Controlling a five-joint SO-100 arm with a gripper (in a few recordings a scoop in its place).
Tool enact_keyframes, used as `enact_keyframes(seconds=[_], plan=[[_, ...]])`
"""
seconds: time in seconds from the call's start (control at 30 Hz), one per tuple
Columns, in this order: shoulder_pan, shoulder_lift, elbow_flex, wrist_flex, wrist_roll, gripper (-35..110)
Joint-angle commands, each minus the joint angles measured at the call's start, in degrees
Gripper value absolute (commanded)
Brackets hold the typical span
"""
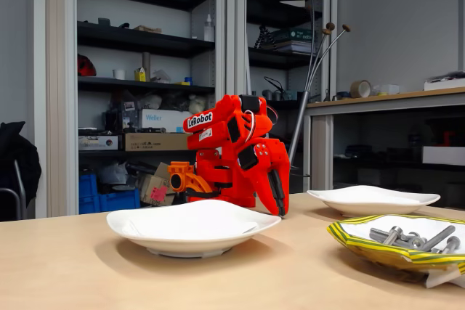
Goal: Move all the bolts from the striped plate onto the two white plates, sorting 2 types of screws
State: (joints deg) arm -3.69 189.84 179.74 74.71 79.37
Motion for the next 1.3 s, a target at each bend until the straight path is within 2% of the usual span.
enact_keyframes(seconds=[0.0,0.57,0.93,1.13,1.27], plan=[[-0.5,0.6,0.3,1.0,-0.2,0],[-0.7,0.7,0.0,0.0,-0.1,0],[-2.0,0.2,-16.5,7.1,-2.1,0],[-0.4,-22.9,-35.3,7.0,-7.3,0],[2.6,-39.3,-48.2,3.1,-8.6,0]])
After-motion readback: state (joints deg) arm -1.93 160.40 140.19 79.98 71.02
